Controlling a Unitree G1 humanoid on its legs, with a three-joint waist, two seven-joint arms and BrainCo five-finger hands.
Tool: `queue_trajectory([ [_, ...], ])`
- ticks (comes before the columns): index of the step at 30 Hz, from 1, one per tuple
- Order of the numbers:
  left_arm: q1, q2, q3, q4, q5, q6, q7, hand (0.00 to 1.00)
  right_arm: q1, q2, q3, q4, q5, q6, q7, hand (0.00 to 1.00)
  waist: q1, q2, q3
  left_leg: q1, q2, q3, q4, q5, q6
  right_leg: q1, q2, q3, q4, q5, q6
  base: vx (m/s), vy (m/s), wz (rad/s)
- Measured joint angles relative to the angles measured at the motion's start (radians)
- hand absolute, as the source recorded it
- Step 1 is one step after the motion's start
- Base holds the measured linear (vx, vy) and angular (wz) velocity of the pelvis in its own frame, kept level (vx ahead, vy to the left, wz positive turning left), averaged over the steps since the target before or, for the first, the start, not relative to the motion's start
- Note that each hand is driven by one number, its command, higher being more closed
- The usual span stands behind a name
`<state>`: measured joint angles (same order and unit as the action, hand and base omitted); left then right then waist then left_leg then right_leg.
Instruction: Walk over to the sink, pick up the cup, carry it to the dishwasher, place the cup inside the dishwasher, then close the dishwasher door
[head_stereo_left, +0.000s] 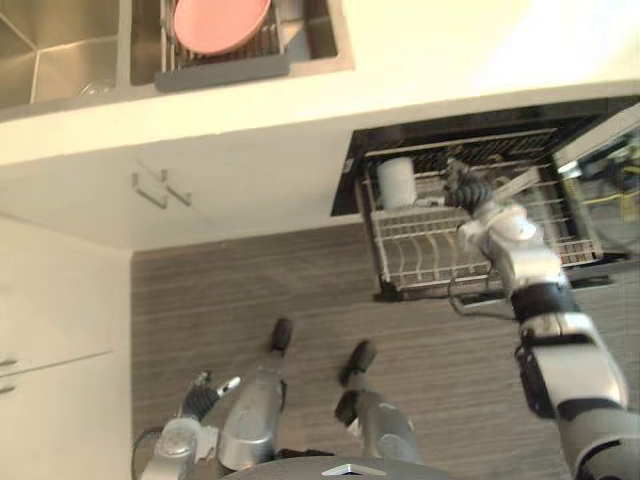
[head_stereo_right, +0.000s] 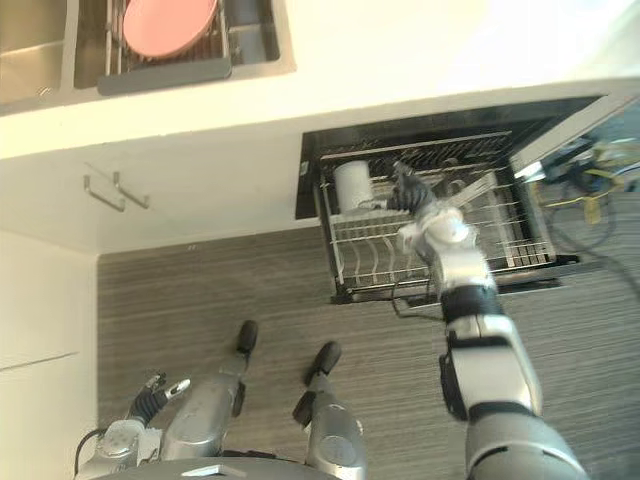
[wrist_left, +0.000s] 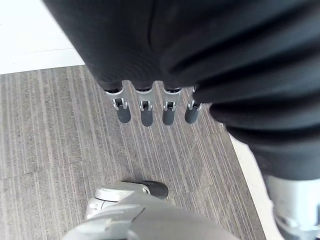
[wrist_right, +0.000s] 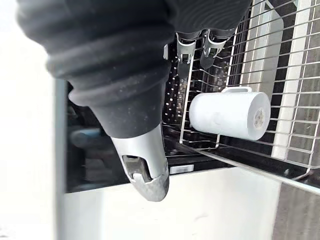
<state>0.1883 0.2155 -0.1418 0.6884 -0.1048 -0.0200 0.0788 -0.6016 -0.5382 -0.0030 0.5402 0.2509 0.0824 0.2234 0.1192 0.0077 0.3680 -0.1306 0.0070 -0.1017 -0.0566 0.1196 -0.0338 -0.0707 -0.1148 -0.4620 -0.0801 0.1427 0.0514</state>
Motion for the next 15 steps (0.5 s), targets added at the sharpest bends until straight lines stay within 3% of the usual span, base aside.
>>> queue_trajectory([
  [4, 0.061, -0.024, 0.038, 0.011, 0.012, 0.001, 0.019, 0.00, 0.281, 0.186, -0.062, -0.333, 0.068, -0.024, -0.005, 0.00, -0.031, -0.013, -0.091, 0.060, 0.001, 0.049, 0.003, -0.035, 0.007, 0.037, -0.001, 0.050, 0.000, -0.012, 0.010, 0.08, -0.002, -0.35],
  [6, 0.093, -0.052, 0.075, 0.031, 0.011, -0.001, 0.051, 0.00, 0.447, 0.295, -0.060, -0.492, 0.097, -0.069, 0.017, 0.00, -0.041, -0.010, -0.139, 0.084, 0.004, 0.074, 0.004, -0.056, 0.002, 0.052, 0.000, 0.073, 0.000, -0.025, 0.017, 0.05, 0.004, -0.35],
  [9, 0.121, -0.078, 0.114, 0.041, 0.009, -0.007, 0.096, 0.00, 0.566, 0.387, -0.038, -0.615, 0.138, -0.135, 0.087, 0.00, -0.054, -0.008, -0.162, 0.101, 0.006, 0.078, 0.026, -0.087, 0.009, 0.078, 0.002, 0.087, 0.000, -0.037, 0.009, 0.00, 0.005, -0.14],
  [15, 0.201, -0.110, 0.148, 0.050, -0.012, -0.060, 0.135, 0.00, 0.613, 0.418, 0.037, -0.691, 0.186, -0.176, 0.168, 0.00, -0.047, 0.000, -0.179, 0.060, -0.005, 0.044, 0.090, -0.108, 0.003, 0.093, -0.005, 0.045, 0.000, -0.041, 0.012, 0.01, 0.019, 0.23],
])
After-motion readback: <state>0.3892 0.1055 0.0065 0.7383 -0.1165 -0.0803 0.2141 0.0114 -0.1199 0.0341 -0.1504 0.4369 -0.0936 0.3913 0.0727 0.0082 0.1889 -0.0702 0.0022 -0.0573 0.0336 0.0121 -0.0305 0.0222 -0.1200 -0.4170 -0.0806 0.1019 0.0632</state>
